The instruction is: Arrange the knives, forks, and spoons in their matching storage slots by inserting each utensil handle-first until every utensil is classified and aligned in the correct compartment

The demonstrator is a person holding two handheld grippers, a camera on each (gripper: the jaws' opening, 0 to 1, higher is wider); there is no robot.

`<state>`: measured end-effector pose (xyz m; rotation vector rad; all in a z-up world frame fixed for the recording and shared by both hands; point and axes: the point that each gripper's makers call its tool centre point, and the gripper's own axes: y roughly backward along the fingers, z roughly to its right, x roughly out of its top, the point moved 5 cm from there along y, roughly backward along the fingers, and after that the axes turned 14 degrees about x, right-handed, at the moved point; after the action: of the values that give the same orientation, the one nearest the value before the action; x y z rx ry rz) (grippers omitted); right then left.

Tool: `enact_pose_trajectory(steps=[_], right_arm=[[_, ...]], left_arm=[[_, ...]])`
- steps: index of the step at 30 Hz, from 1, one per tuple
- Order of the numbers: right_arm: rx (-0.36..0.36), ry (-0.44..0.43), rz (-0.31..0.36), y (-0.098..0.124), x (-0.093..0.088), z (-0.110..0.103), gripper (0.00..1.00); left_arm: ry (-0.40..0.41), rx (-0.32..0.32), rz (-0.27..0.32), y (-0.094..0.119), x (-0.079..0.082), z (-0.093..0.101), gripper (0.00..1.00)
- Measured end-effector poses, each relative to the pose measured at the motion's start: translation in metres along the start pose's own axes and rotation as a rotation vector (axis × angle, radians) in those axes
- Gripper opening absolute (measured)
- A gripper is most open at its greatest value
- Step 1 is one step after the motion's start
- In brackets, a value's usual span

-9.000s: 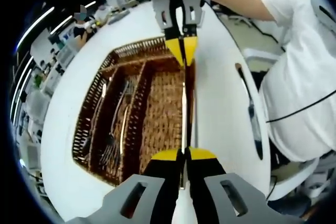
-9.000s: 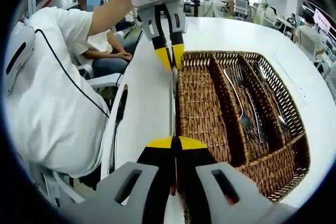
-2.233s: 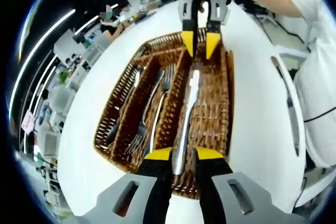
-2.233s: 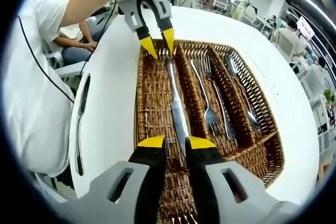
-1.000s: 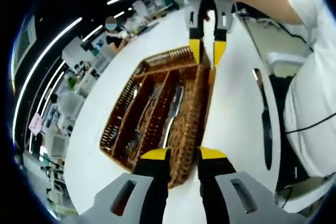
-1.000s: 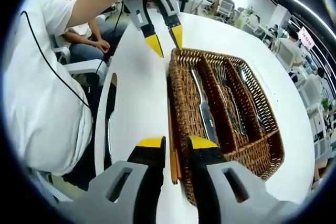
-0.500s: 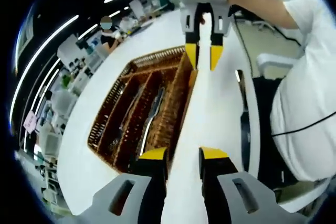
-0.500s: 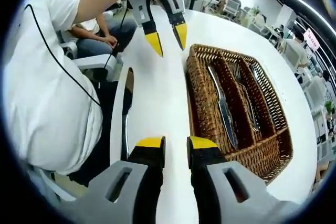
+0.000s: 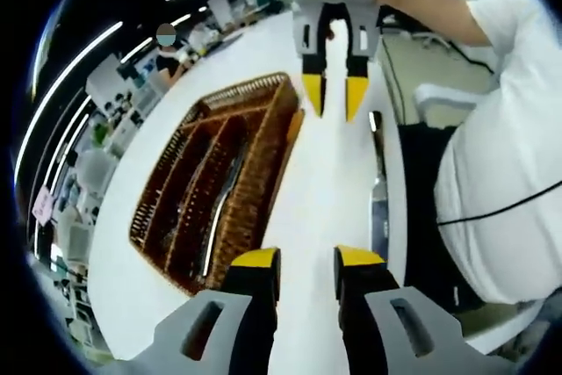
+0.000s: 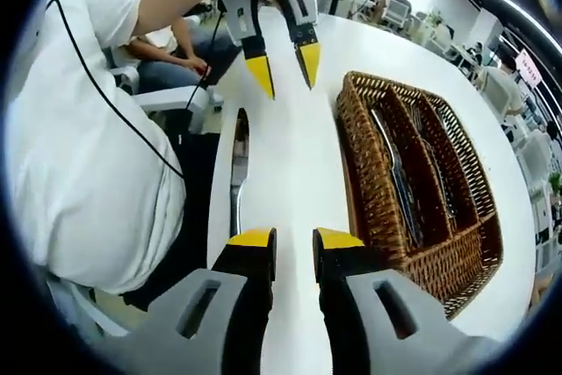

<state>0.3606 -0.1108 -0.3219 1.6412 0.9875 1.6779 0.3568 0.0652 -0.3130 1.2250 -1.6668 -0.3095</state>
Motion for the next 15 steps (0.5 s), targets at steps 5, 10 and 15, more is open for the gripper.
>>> enact_pose_trajectory(steps=[5,10,15], right_arm=[[0.026,0.009,-0.003,-0.004,-0.001,-0.009,0.17],[0.055,0.016,-0.012,-0.01,-0.002,-0.017,0.17],[0.08,0.028,-0.029,-0.015,-0.003,-0.024,0.18]], left_arm=[[-0.008,-0.014,-0.011,0.002,-0.001,0.006,0.23],[-0.017,-0.049,-0.022,0.005,-0.001,0.018,0.23],[-0.034,-0.068,-0.037,0.003,-0.005,0.026,0.23]])
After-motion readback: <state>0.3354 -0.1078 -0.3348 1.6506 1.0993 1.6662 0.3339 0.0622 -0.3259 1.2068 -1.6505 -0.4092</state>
